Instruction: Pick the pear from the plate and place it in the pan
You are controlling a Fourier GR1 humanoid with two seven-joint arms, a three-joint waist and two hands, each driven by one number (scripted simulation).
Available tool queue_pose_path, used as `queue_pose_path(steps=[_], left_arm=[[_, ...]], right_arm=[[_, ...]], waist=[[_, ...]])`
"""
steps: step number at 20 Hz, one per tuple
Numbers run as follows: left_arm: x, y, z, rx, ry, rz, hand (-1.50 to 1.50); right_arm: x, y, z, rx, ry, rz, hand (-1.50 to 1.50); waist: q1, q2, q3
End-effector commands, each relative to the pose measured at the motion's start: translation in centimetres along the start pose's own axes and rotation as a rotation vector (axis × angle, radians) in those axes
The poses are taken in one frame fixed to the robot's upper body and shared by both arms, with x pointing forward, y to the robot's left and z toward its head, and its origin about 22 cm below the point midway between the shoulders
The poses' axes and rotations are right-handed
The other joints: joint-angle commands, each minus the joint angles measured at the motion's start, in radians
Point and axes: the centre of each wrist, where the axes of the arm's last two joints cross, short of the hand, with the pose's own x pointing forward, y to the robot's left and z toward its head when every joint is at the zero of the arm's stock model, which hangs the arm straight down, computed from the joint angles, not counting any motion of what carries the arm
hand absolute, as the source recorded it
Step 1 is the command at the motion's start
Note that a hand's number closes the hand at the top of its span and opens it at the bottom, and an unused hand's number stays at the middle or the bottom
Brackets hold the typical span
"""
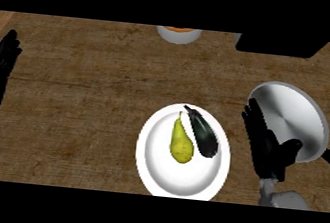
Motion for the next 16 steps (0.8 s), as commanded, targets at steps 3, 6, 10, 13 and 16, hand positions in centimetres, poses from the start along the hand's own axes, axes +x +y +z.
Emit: queue_pose_path(steps=[3,6,10,13,16], left_arm=[[0.1,-3.2,0.5,-0.053,-0.028,0.107,0.00],[3.2,-6.3,-0.2,-0.142,-0.087,0.216,0.00],[1.5,-8.5,1.4,-0.128,0.027,0.295,0.00],[1.4,-6.8,1.1,-0.118,0.013,0.291,0.00],[0.8,-7.8,1.5,-0.109,0.025,0.293,0.00]], right_arm=[[2.5,3.4,-2.7,0.508,-0.081,0.088,1.50],[5.0,7.6,-3.0,0.896,-0.175,0.166,1.50],[5.0,2.2,-4.8,0.735,-0.486,0.326,-1.50],[5.9,-2.7,-6.1,0.632,-0.622,0.419,-1.50],[8.8,-4.7,-7.2,0.656,-0.665,0.499,-1.50]], waist=[[0.035,0.005,-0.003],[0.093,0.011,0.000],[0.002,-0.003,0.000],[-0.001,-0.004,0.000],[-0.012,-0.006,-0.003]])
